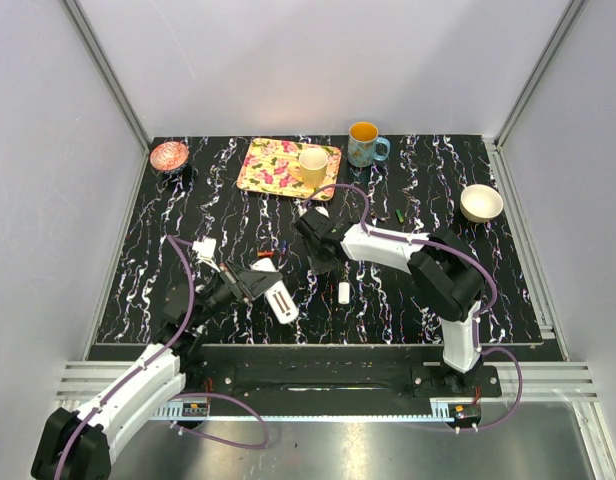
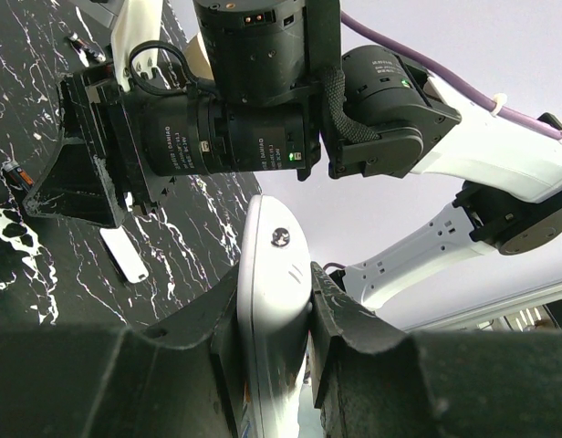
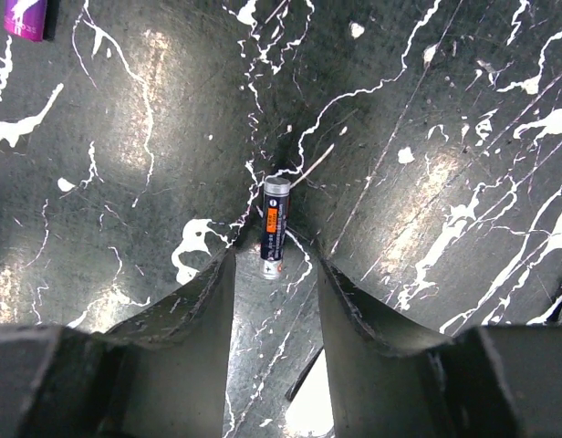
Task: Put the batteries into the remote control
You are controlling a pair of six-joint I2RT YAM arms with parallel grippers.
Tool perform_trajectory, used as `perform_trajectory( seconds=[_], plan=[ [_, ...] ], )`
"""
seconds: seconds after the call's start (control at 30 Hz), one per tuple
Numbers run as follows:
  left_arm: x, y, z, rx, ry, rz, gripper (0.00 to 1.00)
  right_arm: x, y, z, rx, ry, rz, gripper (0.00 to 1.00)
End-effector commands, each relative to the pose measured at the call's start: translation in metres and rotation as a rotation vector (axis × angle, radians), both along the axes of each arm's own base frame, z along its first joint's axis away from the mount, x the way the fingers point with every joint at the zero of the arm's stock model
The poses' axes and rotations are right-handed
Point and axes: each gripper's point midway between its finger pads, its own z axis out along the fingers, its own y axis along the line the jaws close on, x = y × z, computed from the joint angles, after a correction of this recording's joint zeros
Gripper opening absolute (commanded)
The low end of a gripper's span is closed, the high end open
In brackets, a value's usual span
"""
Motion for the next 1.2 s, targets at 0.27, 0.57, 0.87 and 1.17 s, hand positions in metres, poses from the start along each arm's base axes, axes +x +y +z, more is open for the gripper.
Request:
perform_trajectory(
  seconds=[0.27,0.57,0.87,1.17],
  plan=[
    [-0.001,0.002,0.018,-0.038,-0.076,0.009,0.00,0.006,0.022,0.026,0.071,-0.039,0.033,0.31],
    [0.000,0.002,0.019,-0.039,-0.077,0.009,0.00,0.010,0.017,0.042,0.093,-0.091,0.007,0.60],
    [-0.002,0.002,0.019,-0.040,-0.077,0.007,0.00,0.005,0.017,0.033,0.087,-0.063,0.018,0.23],
    [-0.002,0.002,0.019,-0.035,-0.077,0.008,0.00,0.004,0.016,0.025,0.073,-0.047,0.024,0.31]
  ],
)
